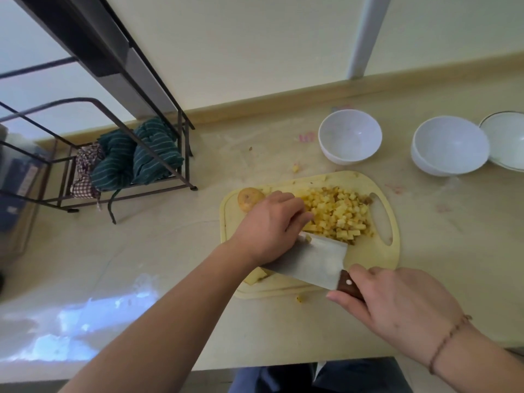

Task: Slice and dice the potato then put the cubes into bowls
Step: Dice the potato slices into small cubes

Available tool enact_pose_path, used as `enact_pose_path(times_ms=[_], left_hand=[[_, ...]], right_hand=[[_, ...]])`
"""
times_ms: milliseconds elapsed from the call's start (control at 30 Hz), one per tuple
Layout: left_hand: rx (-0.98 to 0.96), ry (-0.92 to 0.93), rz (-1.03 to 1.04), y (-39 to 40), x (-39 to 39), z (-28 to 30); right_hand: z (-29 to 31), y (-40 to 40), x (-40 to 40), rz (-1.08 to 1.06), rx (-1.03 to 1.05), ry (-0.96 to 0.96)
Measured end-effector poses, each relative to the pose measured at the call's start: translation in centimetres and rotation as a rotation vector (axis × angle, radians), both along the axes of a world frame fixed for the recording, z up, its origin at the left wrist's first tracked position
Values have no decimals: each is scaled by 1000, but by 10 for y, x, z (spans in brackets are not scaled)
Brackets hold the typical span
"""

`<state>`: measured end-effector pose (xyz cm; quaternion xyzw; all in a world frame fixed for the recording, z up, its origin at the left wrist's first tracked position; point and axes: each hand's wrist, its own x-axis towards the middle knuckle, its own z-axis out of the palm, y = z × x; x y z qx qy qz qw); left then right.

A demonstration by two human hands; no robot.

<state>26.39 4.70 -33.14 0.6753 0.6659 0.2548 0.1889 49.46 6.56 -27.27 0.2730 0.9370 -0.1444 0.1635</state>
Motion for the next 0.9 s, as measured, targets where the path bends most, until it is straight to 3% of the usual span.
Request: enact_pose_path(times_ms=[133, 333, 533, 633, 733, 800, 900], left_hand=[[41, 118, -83, -2, -7, -4], [81, 178, 26, 5, -10, -11], [364, 48, 186, -27, 2, 13], [542, -54, 127, -70, 14, 20], [409, 76, -86, -104, 24, -2], [242, 184, -175, -113, 29, -23], [138, 205, -258, -113, 32, -42]], right_hand=[[1, 3, 1, 6, 23, -17], [1, 3, 3, -7, 22, -20], [4, 6, 5, -104, 19, 4], [-1, 7, 13, -318, -201, 157], [-7, 11, 22, -510, -395, 316], [-4, 13, 25, -586, -435, 355], [3, 14, 25, -615, -433, 359]])
